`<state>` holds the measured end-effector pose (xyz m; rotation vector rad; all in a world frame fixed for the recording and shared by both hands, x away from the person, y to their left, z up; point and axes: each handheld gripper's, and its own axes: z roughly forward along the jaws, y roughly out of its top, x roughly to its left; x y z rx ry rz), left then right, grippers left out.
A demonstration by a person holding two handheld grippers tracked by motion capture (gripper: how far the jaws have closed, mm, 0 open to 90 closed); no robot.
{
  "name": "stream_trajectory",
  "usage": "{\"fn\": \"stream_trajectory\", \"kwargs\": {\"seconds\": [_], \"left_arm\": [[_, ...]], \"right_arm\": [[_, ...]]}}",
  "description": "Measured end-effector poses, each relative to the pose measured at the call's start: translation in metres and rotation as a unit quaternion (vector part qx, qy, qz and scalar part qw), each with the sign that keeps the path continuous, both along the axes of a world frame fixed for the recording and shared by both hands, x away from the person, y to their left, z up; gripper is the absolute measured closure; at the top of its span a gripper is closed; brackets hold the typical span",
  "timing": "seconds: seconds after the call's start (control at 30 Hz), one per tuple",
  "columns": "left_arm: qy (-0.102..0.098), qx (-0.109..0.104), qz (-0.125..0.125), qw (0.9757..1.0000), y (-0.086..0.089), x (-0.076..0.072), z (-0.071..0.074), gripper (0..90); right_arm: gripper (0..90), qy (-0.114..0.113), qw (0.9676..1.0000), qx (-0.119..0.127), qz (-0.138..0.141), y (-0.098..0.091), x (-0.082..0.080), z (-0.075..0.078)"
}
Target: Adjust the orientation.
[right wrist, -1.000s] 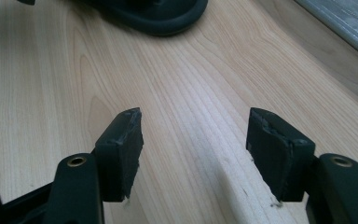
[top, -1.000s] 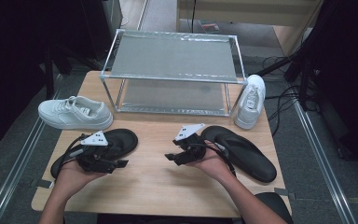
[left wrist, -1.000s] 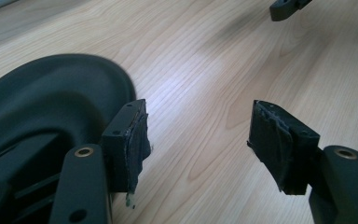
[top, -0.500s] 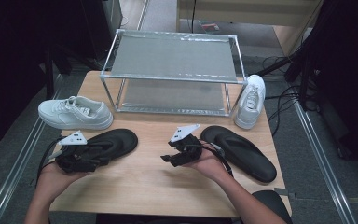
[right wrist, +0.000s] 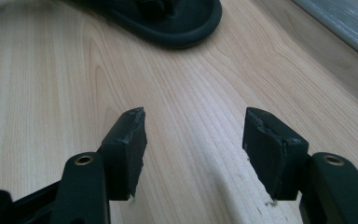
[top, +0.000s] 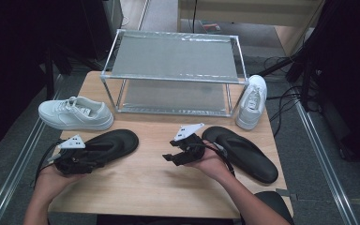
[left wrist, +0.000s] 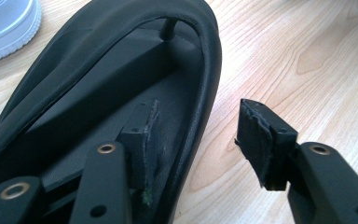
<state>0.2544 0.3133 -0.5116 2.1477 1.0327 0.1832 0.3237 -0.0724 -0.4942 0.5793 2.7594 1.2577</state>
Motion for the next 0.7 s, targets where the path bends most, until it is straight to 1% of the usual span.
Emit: {"fn": "stream_trajectory", "kwargs": {"seconds": [0.1, 0.13, 0.17, 0.2, 0.23, 0.27, 0.43, 0.47, 0.53, 0.57, 0.6, 0.7], "left_arm": [[0.004, 0.0, -0.001, 1.0, -0.0004, 0.0017, -0.0026, 53.1], [0.008, 0.0, -0.003, 1.0, -0.0006, 0.003, -0.0043, 53.1], [0.005, 0.0, -0.005, 1.0, 0.0, 0.0037, -0.0053, 55.6], [0.005, 0.0, -0.005, 1.0, 0.0, 0.0037, -0.0053, 55.9], [0.009, -0.009, -0.003, 0.9999, 0.003, 0.0049, -0.0063, 57.0], [0.007, -0.012, -0.002, 0.9999, 0.0042, 0.0051, -0.0069, 58.9], [0.005, -0.014, -0.007, 0.9999, 0.0066, 0.0052, -0.0068, 65.7], [0.005, -0.01, -0.011, 0.9999, 0.0061, 0.0053, -0.0061, 67.6], [0.004, -0.004, -0.011, 0.9999, 0.0045, 0.0047, -0.0045, 69.3], [0.001, 0.0, -0.013, 0.9999, 0.0034, 0.0038, -0.0032, 71.2], [-0.008, 0.008, -0.014, 0.9998, 0.0026, 0.0028, -0.0022, 71.9], [-0.012, 0.019, -0.015, 0.9996, 0.0012, 0.0019, 0.0003, 74.1]], "right_arm": [[41.0, 0.004, 1.0, 0.002, -0.002, -0.0006, 0.0006, -0.0001], [41.0, 0.004, 1.0, 0.002, -0.002, -0.0006, 0.0006, -0.0001], [41.1, 0.003, 1.0, 0.001, -0.001, -0.0006, 0.0004, 0.0], [41.1, 0.003, 1.0, 0.001, -0.001, -0.0006, 0.0004, 0.0], [41.1, 0.005, 1.0, 0.001, -0.002, -0.0003, 0.0001, -0.0002], [41.1, 0.005, 1.0, 0.0, -0.002, -0.0001, 0.0, -0.0004], [41.2, 0.003, 1.0, -0.003, 0.0, 0.0012, 0.0003, -0.0021], [41.2, 0.004, 1.0, -0.004, 0.001, 0.0014, 0.0001, -0.0022], [41.2, 0.005, 1.0, -0.004, 0.001, 0.0015, 0.0001, -0.0023], [41.2, 0.005, 1.0, -0.004, 0.001, 0.0015, 0.0001, -0.0023], [41.2, 0.005, 1.0, -0.005, 0.001, 0.0015, 0.0001, -0.0023], [41.2, 0.006, 1.0, -0.007, 0.001, 0.0012, -0.0002, -0.002]]}}
